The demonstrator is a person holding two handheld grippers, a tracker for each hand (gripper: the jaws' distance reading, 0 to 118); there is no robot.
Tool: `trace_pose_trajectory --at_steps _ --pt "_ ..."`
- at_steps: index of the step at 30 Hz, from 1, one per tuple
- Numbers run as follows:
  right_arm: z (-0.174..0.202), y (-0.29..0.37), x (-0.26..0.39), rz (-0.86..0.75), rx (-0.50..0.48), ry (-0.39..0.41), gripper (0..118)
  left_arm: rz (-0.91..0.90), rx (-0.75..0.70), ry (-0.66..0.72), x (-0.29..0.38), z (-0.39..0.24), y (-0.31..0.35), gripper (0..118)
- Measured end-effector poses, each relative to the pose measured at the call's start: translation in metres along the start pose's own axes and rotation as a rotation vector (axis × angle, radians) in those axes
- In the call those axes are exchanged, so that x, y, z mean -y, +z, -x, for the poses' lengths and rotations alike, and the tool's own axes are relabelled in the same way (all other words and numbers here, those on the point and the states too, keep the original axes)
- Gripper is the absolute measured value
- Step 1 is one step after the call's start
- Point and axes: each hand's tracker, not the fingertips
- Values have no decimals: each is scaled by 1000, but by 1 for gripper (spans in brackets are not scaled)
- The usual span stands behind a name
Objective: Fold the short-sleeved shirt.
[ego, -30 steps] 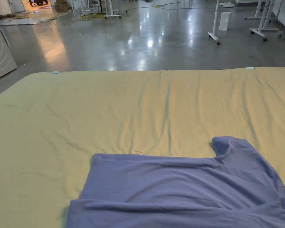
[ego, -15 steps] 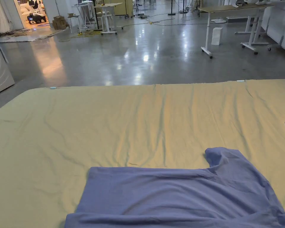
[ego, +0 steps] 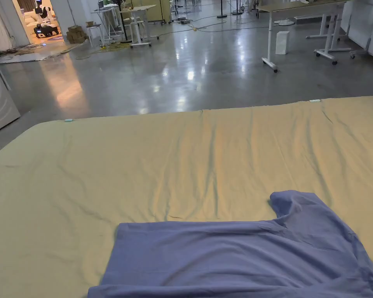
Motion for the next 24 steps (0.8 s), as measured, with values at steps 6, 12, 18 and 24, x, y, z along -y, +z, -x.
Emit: trace_pose_trajectory --at_steps 6,12,18,24 --pt "-4 -11 -2 42 -9 9 0 62 -26 37 -15 29 -39 1" --pt "-11 -29 1 84 -17 -24 0 106 -34 183 -29 99 -142 1" --pt "-17 -45 5 135 9 -66 0 289 -127 127 -27 152 -287 73" --pt "-24 -48 7 181 35 -72 0 470 -92 272 -13 168 -367 69"
